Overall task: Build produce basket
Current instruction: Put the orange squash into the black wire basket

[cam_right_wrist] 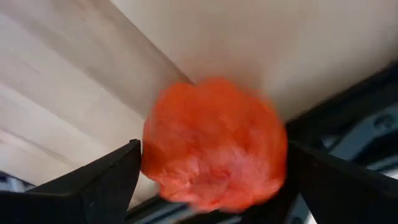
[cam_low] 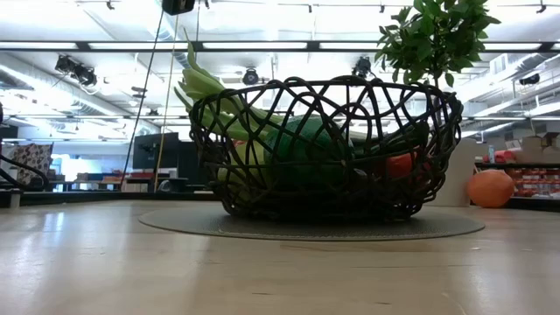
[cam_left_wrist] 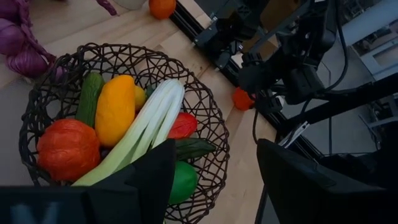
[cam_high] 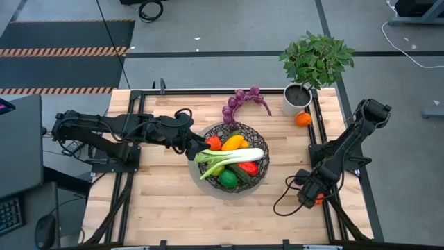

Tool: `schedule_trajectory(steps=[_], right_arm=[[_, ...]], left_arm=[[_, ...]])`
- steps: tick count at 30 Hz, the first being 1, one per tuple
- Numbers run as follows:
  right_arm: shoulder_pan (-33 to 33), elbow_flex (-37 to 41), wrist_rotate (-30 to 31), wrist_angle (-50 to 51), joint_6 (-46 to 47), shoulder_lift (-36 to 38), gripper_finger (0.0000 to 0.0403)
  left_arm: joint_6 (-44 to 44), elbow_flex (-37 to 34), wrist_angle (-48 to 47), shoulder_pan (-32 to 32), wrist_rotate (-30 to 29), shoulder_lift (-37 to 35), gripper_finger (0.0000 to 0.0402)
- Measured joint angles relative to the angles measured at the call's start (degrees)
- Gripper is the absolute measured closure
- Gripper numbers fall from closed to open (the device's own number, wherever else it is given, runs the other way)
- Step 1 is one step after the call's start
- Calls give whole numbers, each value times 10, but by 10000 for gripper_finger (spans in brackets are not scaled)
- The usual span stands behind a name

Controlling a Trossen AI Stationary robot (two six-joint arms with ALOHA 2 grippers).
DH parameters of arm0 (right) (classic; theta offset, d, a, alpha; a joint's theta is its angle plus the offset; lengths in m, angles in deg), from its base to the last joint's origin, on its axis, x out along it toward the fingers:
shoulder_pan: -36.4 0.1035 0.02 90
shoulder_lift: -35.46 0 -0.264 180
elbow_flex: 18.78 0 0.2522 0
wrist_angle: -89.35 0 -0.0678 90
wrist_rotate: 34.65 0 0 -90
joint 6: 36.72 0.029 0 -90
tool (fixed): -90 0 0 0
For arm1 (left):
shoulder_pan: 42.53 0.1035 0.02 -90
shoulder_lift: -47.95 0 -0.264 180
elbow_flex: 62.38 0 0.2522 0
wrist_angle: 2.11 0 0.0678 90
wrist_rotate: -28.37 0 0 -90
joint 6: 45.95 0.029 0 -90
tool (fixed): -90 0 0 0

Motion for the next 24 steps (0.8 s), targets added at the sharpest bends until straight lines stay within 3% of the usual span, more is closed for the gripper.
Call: schedule_trajectory(steps=[4, 24], right_arm=[[11, 16, -31, -31, 12, 0, 4], [-7, -10, -36, -50, 53, 0, 34]], left_arm=[[0, 0, 0, 0, 0, 0, 170], [0, 0, 0, 0, 0, 0, 170]])
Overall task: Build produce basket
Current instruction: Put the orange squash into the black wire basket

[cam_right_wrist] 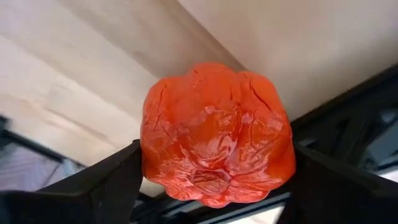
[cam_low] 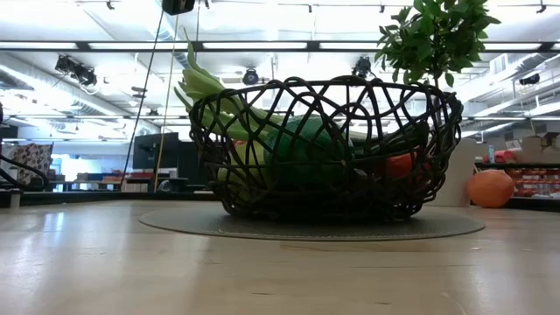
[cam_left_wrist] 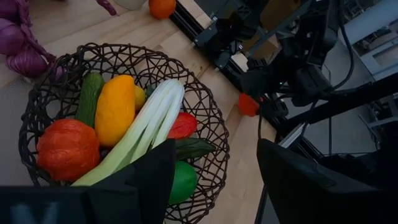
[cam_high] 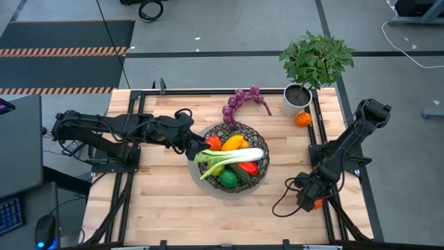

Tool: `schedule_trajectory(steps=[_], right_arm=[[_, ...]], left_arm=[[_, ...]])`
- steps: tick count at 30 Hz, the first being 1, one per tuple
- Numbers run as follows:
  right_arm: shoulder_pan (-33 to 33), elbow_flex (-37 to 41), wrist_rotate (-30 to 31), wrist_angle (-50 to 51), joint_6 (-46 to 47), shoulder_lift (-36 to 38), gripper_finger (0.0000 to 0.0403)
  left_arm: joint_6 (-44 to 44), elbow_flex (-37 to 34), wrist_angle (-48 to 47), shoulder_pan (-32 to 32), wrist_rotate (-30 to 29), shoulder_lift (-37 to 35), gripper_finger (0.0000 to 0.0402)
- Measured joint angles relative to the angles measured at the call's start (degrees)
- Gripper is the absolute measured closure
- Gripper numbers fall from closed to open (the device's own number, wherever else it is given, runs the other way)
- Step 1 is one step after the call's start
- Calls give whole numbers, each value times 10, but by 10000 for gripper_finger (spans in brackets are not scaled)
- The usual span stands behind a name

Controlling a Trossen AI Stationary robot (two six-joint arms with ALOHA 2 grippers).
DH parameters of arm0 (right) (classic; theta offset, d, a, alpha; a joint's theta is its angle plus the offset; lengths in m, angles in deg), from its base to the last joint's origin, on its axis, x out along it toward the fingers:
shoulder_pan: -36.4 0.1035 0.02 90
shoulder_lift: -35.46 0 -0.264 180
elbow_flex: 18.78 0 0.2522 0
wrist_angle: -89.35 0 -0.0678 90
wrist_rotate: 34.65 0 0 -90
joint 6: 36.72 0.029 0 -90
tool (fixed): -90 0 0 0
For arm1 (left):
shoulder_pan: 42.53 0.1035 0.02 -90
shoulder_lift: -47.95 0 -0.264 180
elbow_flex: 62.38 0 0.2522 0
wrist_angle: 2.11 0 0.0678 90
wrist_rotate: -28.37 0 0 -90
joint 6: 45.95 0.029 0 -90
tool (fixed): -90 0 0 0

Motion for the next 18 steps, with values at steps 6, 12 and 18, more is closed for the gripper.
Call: schedule_trajectory(steps=[6, 12, 18], right_arm=[[-16, -38, 28, 22, -2, 0, 35], [-44, -94, 82, 53, -17, 0, 35], [-91, -175, 155, 142, -69, 0, 36]], left_arm=[[0, 0, 0, 0, 0, 0, 170], [-1, 0, 0, 0, 0, 0, 170], [-10, 0, 0, 0, 0, 0, 170]])
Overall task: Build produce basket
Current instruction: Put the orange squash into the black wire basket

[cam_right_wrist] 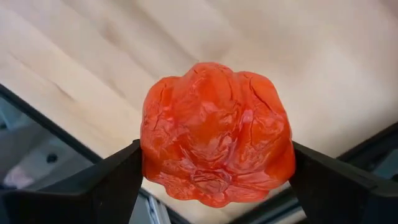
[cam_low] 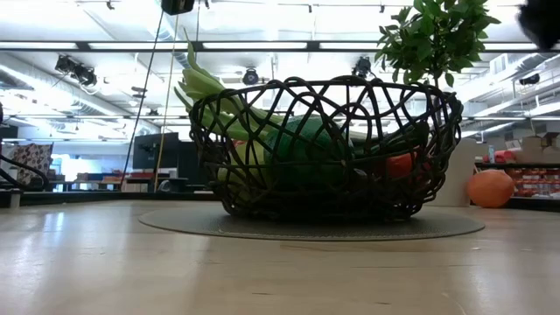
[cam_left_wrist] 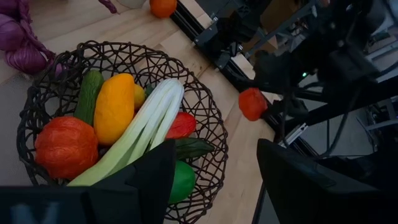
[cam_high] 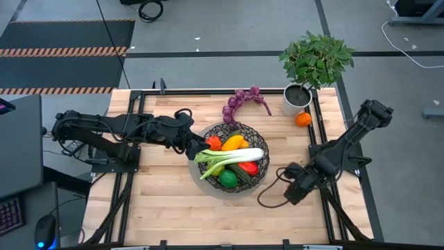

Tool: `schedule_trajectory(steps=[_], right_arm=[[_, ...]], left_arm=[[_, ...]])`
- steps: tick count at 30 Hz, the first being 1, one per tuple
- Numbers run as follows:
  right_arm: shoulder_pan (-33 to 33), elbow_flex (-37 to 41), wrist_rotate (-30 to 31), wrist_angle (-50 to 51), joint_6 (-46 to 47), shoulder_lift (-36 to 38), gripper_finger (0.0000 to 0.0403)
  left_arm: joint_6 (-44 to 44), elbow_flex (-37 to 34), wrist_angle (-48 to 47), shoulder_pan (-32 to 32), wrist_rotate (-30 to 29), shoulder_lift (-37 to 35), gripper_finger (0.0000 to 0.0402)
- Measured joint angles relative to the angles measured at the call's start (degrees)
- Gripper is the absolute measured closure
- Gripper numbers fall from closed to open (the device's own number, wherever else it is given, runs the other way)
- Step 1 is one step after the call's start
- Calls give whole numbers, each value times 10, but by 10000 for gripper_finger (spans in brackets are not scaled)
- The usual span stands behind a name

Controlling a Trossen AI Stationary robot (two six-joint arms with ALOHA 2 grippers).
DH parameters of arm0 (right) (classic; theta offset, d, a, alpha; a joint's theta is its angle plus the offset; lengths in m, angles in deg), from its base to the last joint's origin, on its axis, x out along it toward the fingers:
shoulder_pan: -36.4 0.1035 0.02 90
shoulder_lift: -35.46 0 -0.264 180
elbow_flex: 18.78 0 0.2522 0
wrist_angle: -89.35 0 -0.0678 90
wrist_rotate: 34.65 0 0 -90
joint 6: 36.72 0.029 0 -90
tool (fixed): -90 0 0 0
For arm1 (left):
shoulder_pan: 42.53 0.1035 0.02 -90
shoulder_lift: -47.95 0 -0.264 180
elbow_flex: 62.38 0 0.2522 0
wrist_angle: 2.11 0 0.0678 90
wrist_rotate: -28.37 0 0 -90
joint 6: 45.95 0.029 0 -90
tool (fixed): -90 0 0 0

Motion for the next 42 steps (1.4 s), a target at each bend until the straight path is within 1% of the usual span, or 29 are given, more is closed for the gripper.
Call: schedule_trajectory(steps=[3, 7, 13, 16, 18, 22, 25, 31, 37, 42], right_arm=[[-31, -45, 44, 40, -32, 0, 36], [-77, -99, 97, 55, -87, 0, 36], [-156, -151, 134, 50, -170, 0, 36], [-193, -158, 134, 33, -215, 0, 36], [-213, -158, 123, 6, -247, 0, 35], [-236, -158, 122, -44, -326, 0, 31], [-249, -158, 122, -68, -368, 0, 31], [-268, -156, 124, -70, -390, 0, 27], [-276, -145, 124, -70, -388, 0, 7], [-276, -140, 124, -72, -384, 0, 6]], left_arm=[[0, 0, 0, 0, 0, 0, 170], [0, 0, 0, 0, 0, 0, 170], [0, 0, 0, 0, 0, 0, 170], [1, 0, 0, 0, 0, 0, 170], [1, 0, 0, 0, 0, 0, 170], [1, 0, 0, 0, 0, 0, 170], [1, 0, 0, 0, 0, 0, 170], [0, 0, 0, 0, 0, 0, 170], [0, 0, 0, 0, 0, 0, 170], [0, 0, 0, 0, 0, 0, 170]])
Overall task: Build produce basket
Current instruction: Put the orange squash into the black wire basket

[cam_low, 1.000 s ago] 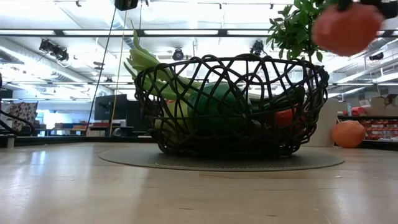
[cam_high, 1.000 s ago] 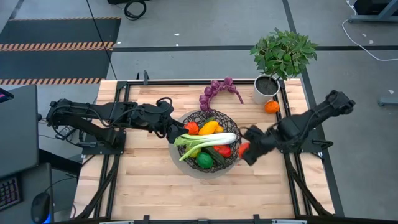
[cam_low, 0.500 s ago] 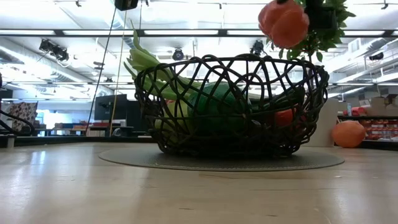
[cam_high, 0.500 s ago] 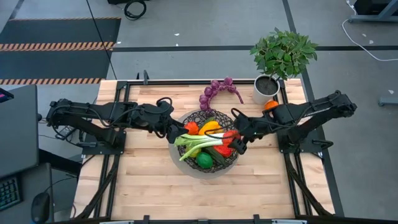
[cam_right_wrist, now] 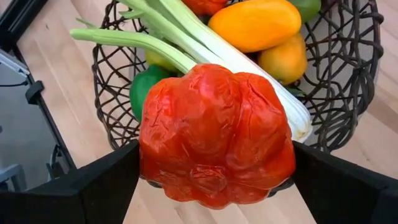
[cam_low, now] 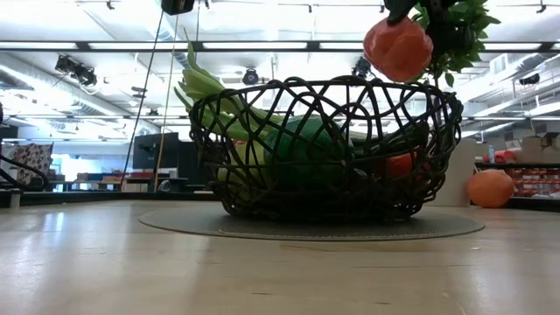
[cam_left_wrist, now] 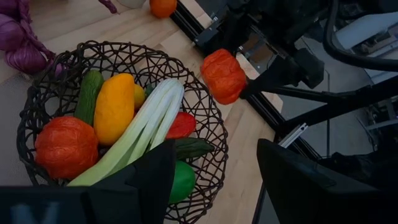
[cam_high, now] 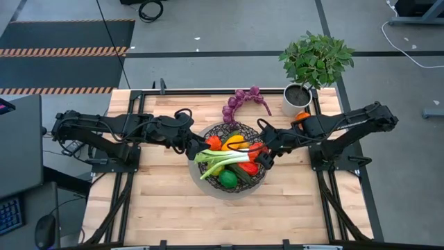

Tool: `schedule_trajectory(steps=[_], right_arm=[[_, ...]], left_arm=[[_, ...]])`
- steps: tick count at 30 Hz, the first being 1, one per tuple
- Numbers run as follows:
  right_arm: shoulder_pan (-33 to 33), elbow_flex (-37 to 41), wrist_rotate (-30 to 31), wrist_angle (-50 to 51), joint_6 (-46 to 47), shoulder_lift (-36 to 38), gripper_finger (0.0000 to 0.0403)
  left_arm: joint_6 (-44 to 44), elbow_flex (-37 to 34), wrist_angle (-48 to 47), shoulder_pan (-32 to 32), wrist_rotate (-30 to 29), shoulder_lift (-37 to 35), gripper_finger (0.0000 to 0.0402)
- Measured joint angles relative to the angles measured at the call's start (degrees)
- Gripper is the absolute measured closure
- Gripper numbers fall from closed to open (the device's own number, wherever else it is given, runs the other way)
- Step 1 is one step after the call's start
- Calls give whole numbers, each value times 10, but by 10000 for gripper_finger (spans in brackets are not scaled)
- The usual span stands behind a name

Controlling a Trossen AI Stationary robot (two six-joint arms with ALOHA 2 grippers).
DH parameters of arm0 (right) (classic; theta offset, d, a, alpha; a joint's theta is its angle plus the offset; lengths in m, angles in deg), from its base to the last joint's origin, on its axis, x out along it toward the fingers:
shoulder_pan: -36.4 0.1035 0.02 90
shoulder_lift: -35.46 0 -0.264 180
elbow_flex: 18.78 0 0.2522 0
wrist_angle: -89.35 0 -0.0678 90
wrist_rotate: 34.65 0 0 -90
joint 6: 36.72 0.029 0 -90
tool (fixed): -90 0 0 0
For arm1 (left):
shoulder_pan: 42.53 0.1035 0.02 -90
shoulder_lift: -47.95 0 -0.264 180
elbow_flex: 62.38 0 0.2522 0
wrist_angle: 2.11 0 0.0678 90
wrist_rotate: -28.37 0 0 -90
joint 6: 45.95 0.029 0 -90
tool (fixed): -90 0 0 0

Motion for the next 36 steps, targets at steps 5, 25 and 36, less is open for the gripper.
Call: schedule_trajectory(steps=[5, 25, 36], right_arm=[[0, 0, 19, -1, 11, 0, 4], [0, 0, 32, 26, 33, 0, 3], [1, 1, 58, -52, 57, -10, 3]], left_arm=[[0, 0, 0, 0, 0, 0, 170], [-3, 0, 0, -1, 0, 0, 170], [-18, 0, 0, -1, 0, 0, 170]])
